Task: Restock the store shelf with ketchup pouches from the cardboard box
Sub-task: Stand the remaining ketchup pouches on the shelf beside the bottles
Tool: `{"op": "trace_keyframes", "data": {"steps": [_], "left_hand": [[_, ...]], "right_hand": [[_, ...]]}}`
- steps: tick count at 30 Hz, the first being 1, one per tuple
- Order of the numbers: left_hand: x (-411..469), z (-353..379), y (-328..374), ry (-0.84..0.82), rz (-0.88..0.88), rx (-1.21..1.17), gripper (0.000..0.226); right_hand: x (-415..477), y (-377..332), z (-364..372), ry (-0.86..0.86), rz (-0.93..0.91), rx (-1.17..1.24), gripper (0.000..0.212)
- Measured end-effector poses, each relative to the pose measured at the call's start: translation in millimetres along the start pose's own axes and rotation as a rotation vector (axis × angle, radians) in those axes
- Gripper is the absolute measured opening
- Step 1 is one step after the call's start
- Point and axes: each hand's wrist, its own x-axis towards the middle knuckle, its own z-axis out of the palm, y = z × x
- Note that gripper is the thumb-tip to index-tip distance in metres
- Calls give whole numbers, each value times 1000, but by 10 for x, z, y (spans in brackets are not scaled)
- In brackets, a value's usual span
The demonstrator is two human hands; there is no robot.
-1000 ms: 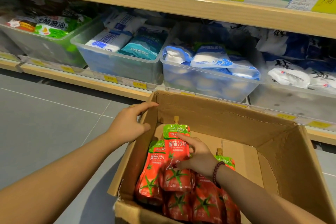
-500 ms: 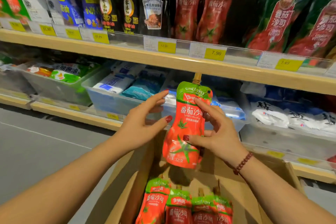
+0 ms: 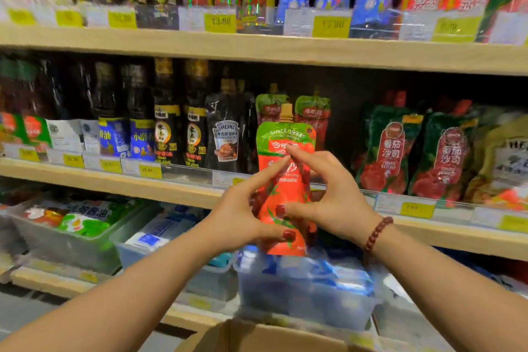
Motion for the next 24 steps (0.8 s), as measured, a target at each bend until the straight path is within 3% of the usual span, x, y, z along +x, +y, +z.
{"op": "trace_keyframes", "data": {"steps": [2,4,7,10,12,17,24], "left_hand": [[144,-38,-24,32,8,-36,102],[277,-84,-44,67,15,-67,103],[484,-181,-52,124,50,-60,104],[679,-281,-25,116,63,-34,103],[812,-337,-26,108,66,1,100],[1156,-415,-140,173,56,108,101],[1448,-390,-344,117,32,145,105]], "right_hand": [[134,60,-75,-37,-9,10,76],[241,181,-170,72,23,-6,52],[282,482,-297,238,147,-338,17],[130,787,-241,53,304,-724,39],[30,867,-144,79,219,-895,45],[29,909,-67,212,123,-935,48],[52,944,-55,301,71,-979,48]]}}
